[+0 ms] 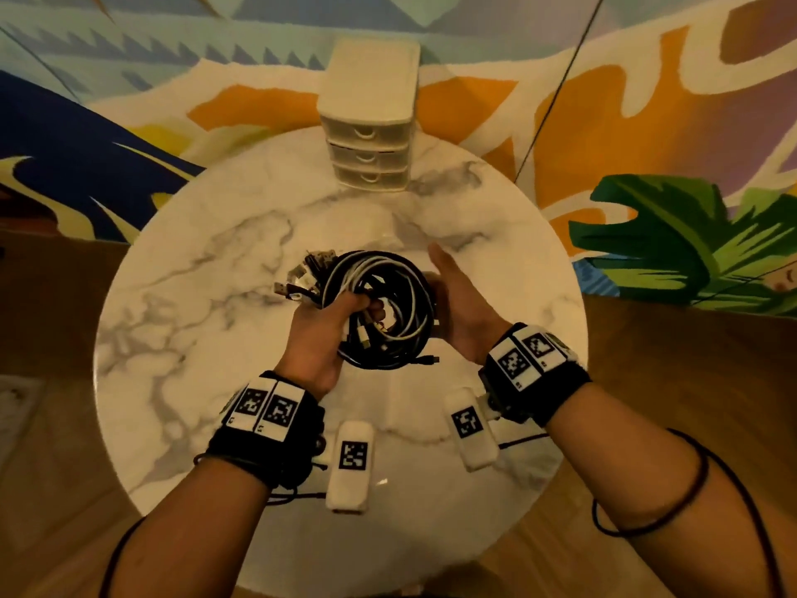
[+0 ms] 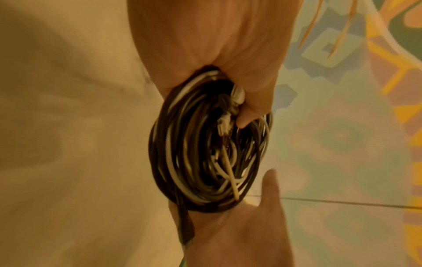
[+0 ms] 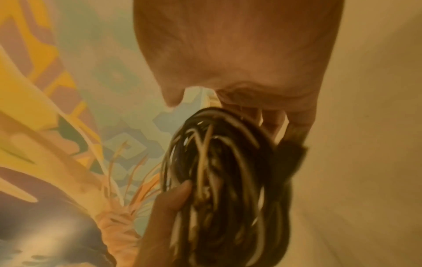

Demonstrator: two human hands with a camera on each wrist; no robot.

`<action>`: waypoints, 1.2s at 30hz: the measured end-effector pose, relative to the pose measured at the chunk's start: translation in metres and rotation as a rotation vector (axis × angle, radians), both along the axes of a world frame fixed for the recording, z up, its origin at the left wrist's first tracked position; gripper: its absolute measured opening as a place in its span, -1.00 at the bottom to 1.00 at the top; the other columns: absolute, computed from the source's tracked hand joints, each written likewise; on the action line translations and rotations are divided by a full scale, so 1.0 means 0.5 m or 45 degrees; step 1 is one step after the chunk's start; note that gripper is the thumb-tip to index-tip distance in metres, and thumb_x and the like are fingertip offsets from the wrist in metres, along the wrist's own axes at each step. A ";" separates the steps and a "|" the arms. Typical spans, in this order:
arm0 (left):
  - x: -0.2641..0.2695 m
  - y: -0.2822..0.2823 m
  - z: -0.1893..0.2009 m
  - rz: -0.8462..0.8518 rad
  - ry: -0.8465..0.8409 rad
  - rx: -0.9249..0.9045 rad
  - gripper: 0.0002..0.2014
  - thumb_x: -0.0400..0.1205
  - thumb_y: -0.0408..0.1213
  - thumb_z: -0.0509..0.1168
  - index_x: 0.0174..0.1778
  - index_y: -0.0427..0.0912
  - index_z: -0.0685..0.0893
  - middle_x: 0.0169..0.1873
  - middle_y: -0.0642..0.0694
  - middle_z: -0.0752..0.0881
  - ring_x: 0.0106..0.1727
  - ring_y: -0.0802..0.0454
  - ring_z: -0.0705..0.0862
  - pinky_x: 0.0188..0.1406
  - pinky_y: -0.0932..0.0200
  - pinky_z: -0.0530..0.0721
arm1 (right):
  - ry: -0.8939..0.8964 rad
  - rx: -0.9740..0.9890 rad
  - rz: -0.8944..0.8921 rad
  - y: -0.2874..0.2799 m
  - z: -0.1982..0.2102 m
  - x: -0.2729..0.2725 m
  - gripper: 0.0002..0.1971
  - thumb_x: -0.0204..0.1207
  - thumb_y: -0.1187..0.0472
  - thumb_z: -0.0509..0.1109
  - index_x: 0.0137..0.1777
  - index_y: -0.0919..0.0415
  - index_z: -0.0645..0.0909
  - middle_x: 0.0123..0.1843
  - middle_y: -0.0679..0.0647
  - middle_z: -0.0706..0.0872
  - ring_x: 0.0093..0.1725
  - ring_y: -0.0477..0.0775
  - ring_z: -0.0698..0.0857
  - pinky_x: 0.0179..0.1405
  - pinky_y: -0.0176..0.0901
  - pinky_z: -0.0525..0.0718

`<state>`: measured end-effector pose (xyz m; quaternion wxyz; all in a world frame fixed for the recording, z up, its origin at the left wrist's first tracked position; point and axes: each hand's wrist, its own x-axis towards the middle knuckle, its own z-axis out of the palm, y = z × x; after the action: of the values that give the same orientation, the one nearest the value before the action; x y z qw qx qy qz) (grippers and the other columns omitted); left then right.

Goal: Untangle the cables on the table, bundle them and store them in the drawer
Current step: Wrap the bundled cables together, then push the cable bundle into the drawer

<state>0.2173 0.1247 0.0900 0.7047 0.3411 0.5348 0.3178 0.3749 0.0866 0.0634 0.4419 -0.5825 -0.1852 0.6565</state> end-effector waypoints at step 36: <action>0.049 0.436 -0.080 -0.108 0.158 0.064 -0.91 0.40 -0.40 0.35 -0.34 -0.28 0.78 -0.34 -0.23 0.76 -0.26 -0.12 0.72 0.03 -0.14 0.70 | -1.566 0.102 0.639 0.212 -0.194 -0.102 -0.44 0.59 -0.01 0.19 0.58 -0.02 0.20 0.25 0.08 0.69 0.22 0.12 0.64 0.30 -0.05 0.48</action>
<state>0.2420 0.3429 0.0502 0.6743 0.4001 0.5543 0.2793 0.3240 0.1927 -0.0338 0.1109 -0.7733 -0.5578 0.2802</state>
